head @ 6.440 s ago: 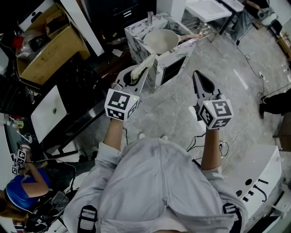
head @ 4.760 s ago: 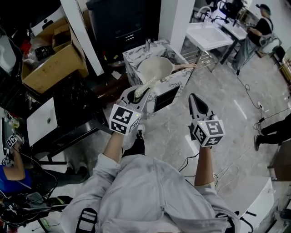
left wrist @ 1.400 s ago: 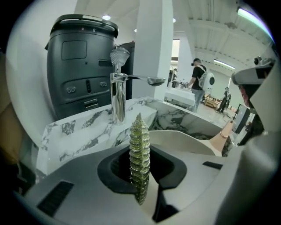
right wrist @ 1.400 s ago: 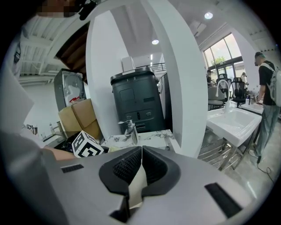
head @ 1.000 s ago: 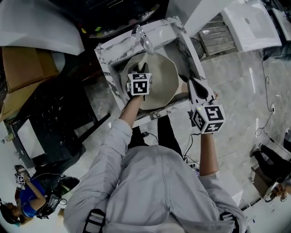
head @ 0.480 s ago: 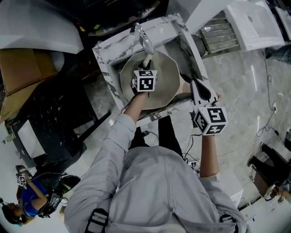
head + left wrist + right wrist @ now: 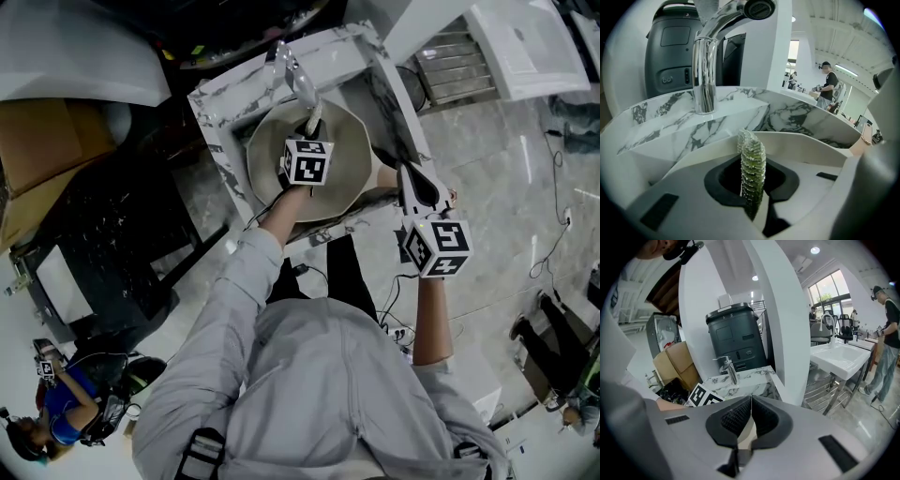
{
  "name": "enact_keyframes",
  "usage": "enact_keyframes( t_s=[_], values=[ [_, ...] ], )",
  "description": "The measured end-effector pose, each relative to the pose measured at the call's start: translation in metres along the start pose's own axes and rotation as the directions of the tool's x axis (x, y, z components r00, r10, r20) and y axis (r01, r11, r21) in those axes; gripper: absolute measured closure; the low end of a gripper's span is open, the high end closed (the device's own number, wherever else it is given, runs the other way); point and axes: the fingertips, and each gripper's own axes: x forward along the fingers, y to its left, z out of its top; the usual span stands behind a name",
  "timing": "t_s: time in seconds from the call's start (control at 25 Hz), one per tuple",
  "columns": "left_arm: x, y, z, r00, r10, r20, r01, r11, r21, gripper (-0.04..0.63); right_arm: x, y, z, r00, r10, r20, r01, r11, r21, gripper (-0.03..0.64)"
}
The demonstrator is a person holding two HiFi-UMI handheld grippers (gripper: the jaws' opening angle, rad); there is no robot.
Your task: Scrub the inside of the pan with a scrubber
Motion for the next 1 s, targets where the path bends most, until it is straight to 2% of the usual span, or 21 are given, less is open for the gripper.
enact_keyframes(
  t_s=[0.28,0.52,0.72,0.84,1.0],
  values=[
    [0.016,-0.03,-0.003,0.993,-0.114,-0.035,0.117,0.988,0.101,0.525,-0.004,-0.008,-0.006,1.0,-0.02,-0.012,0.02,1.0,0.008,0.581],
    [0.028,-0.041,-0.001,0.979,-0.195,-0.06,0.201,0.969,0.143,0.525,-0.007,-0.017,-0.01,0.999,-0.033,-0.019,0.034,0.999,0.02,0.581],
    [0.025,-0.053,-0.002,0.954,-0.29,-0.077,0.299,0.937,0.181,0.525,-0.006,-0.017,-0.011,0.999,-0.041,-0.025,0.042,0.999,0.028,0.581],
    [0.023,-0.064,0.003,0.934,-0.35,-0.065,0.356,0.906,0.228,0.525,-0.005,-0.018,-0.012,0.999,-0.046,-0.027,0.047,0.998,0.031,0.581],
    [0.017,-0.077,-0.004,0.904,-0.41,-0.118,0.427,0.874,0.231,0.525,-0.006,-0.017,-0.011,0.998,-0.052,-0.024,0.053,0.998,0.038,0.581]
  ],
)
